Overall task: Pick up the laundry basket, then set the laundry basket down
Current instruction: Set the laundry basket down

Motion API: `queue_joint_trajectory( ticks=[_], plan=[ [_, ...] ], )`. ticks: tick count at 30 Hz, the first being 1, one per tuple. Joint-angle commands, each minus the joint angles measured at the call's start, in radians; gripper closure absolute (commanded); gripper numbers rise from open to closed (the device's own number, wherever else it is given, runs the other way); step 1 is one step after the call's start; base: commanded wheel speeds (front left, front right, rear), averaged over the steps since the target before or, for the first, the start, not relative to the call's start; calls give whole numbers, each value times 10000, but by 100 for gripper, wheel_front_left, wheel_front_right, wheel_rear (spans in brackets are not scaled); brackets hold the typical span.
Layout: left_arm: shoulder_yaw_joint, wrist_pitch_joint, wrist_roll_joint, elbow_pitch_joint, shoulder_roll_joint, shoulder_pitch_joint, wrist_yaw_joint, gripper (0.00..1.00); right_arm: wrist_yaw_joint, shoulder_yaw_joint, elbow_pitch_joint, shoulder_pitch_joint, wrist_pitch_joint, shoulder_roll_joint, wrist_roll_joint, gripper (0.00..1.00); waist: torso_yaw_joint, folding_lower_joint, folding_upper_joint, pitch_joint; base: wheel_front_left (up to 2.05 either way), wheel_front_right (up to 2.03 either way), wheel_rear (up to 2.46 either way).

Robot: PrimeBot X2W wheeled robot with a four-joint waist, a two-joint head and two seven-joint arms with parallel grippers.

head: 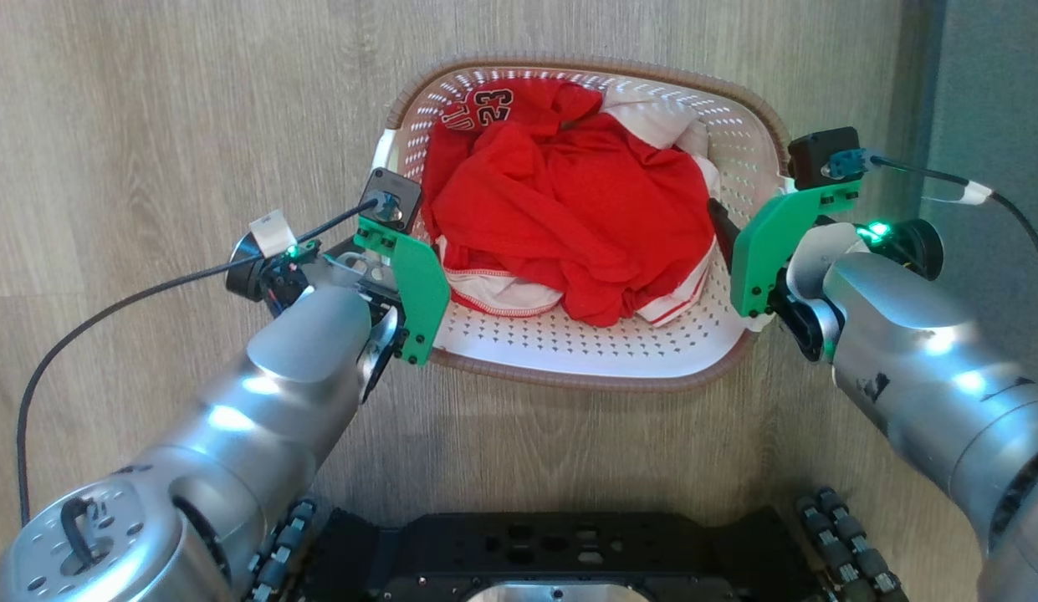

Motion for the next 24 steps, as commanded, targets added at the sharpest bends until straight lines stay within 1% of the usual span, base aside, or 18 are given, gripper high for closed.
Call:
queue_joint_trajectory(
  ticks=[1, 11, 20, 24],
  plan=[
    [44, -46, -33, -95, 109, 39, 28, 0, 69, 68, -20, 470, -180, -27, -40, 0, 23, 0, 0, -20, 0, 0, 0],
    [44, 18, -160, -325, 108, 41, 104, 0, 69, 115, -245, 129, -281, -111, -99, 0, 166, 0, 0, 15, 0, 0, 0],
    [44, 97, -185, -352, 108, 157, 100, 0, 69, 159, -100, 1, -196, -264, -308, 0, 248, 0, 0, -187, 0, 0, 0],
    [44, 209, -128, -156, 108, 218, 292, 0, 69, 171, 174, 110, -39, -203, -372, 0, 240, 0, 0, -425, 0, 0, 0]
  ],
)
